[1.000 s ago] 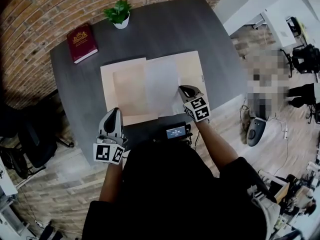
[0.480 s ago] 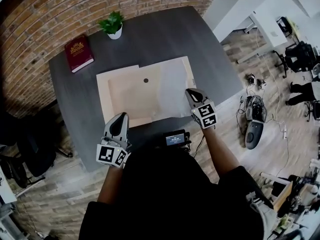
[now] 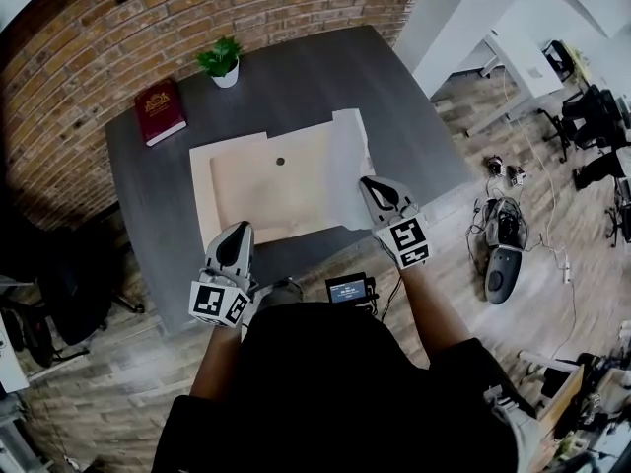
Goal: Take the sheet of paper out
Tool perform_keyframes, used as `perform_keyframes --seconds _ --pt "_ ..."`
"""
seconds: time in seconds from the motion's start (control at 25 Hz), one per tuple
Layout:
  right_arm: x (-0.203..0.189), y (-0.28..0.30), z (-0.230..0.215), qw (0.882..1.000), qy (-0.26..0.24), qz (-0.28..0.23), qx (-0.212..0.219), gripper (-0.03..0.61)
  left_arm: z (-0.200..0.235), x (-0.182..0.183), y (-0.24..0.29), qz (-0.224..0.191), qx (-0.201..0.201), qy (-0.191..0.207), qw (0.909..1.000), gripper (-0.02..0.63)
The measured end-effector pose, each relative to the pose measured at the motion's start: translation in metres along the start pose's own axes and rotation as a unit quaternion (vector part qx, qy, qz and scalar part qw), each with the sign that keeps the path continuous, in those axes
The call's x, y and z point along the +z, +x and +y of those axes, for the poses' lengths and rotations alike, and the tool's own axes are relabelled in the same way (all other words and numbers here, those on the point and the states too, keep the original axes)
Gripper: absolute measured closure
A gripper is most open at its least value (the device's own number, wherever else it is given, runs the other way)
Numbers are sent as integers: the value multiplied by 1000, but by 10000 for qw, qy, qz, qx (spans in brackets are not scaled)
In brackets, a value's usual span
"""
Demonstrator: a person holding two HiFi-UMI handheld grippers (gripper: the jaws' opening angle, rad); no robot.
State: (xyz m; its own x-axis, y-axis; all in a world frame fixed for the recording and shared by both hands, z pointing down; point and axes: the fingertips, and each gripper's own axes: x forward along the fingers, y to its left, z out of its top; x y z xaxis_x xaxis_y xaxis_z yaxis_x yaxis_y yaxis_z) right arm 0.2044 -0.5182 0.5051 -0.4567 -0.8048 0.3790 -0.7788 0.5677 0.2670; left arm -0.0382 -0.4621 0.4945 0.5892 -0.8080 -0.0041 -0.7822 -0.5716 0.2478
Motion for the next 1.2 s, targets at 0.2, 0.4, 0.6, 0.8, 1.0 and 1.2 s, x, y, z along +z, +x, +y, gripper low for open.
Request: perform_keyframes --seconds 0.2,0.4,0.6,0.8,1.0,1.2 --pt "28 -48 22 9984 -66 -530 156 574 -37 0 -28 -71 141 57 9999 618" --pt "44 -105 43 9950 -161 -933 313 574 -83 -5 -61 -104 242 167 9995 618" --pt "42 -159 71 9916 -140 -1185 509 574 -125 -8 -102 -183 481 331 9981 618" --pt "31 -199 107 9899 17 -1264 643 574 -144 -3 -158 -255 952 598 9933 618" --pt "14 -228 146 9897 243 -1189 764 574 -153 -1 -211 -217 1327 772 9879 618" --pt "-1 -258 180 9903 473 -1080 741 574 -159 1 -257 -243 1475 850 9851 618"
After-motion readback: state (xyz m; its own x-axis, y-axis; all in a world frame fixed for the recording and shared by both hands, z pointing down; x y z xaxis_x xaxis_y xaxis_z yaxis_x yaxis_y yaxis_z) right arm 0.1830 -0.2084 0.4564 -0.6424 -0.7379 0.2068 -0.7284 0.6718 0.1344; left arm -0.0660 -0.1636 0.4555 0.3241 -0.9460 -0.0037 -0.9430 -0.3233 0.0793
